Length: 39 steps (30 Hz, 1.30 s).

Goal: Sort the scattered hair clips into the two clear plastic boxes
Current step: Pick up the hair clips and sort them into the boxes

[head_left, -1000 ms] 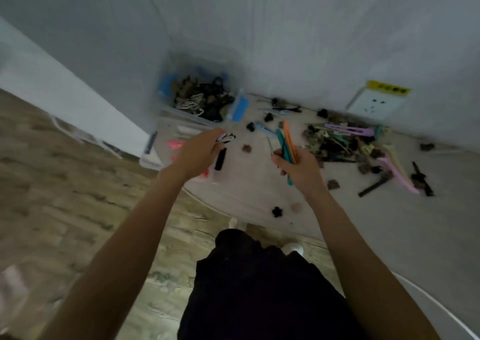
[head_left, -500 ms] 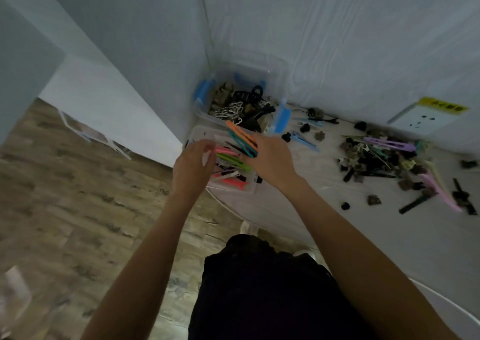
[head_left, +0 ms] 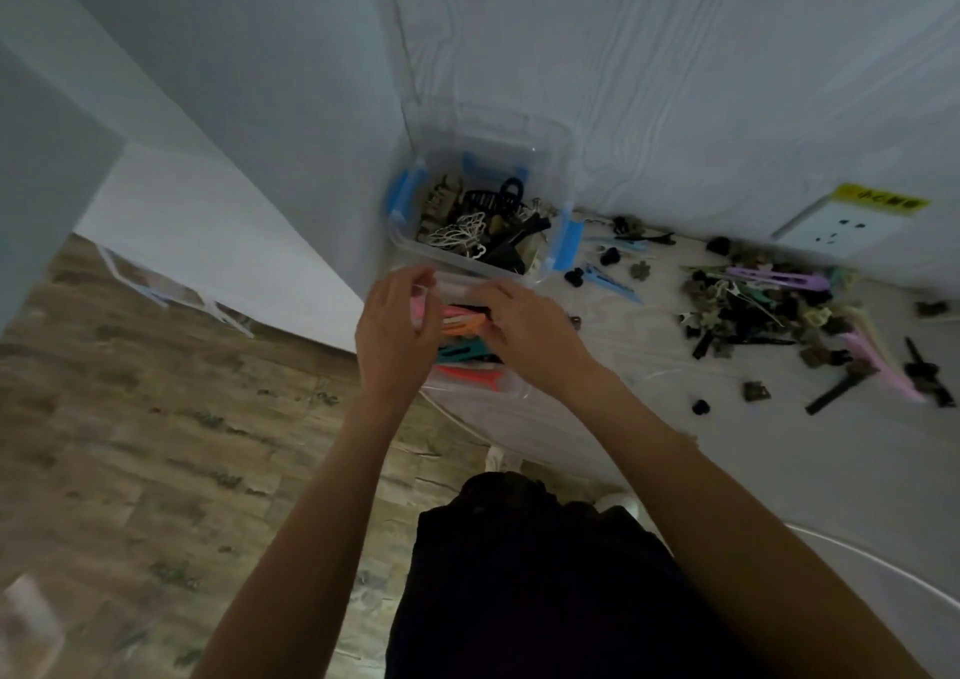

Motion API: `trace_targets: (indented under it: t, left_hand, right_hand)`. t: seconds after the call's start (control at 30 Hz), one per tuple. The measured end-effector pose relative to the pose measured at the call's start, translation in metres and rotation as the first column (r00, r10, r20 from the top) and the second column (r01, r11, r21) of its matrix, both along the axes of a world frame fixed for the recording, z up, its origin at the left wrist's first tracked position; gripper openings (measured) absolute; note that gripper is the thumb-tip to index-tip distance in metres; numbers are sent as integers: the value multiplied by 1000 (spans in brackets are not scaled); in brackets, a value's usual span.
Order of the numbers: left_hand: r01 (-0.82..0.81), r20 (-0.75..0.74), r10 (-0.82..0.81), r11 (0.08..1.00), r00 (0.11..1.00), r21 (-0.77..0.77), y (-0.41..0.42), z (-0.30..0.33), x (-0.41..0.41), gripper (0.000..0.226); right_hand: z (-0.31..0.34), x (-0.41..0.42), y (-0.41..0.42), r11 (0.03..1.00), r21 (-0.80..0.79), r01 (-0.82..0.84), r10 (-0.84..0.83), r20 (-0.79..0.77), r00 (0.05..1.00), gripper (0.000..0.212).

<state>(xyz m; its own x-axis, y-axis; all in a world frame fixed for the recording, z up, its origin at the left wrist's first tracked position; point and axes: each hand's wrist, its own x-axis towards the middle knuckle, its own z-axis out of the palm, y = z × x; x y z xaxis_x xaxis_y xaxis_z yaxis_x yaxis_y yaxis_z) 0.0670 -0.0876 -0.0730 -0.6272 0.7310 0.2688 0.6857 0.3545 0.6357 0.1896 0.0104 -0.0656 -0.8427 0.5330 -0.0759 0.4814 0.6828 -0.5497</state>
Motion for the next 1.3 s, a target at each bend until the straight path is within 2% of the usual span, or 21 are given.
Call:
trace_targets:
  t: [0.07,0.13,0.2,0.3,0.43,0.57,0.67,0.77,0.87,1.0,1.1,1.17,1.3]
  left_hand:
    - [109,7,-109,994,994,12,17,6,16,25]
    - [256,5,-256,966,967,40,42,8,41,25]
    - [367,21,-367,930,930,0,68,5,66,25]
    - [514,57,-514,831,856,-214,109,-14,97,32]
    - [472,14,-558,688,830,-552,153,-46,119,40]
    - [337,-102,-557,627,824,-702,171,-61,124,33]
    - [289,-194,-572,643,797,-709,179,-68,125,28]
    - [353,-189,-606,657,772,-666,183,-72,124,26]
    - [433,-166,-574,749,802,-502,191,-68,124,20]
    - [422,-128,-501,819,856,-389,218,-60,120,16]
    - [376,-155,-468,833,870,-406,231,-61,114,11]
    - [369,-144,-480,805,866,-465,231,-65,111,13]
    - [384,-33,-473,754,881,-533,224,-71,108,20]
  right_hand:
    - [9,30,6,987,50,155,-145,-158,977,24]
    - [10,68,20,930,52,363,-341,-242,908,21]
    - [-2,104,40,863,85,498,-470,-227,853,22]
    - [-29,146,73,830,182,527,-518,-94,850,24]
    - [-63,179,110,844,262,468,-507,105,855,36]
    - [-75,186,141,844,291,451,-501,123,857,36]
    - [-67,192,169,786,309,535,-598,163,784,39]
    - [-64,207,182,775,360,519,-615,237,752,37]
    - [-66,218,183,792,390,470,-580,242,778,30]
    - [-67,230,177,847,376,376,-495,297,817,23]
    - [-66,234,181,846,332,417,-494,197,847,19]
    - [-63,228,186,855,318,410,-467,127,875,20]
    - [-59,201,190,871,320,372,-404,38,914,21]
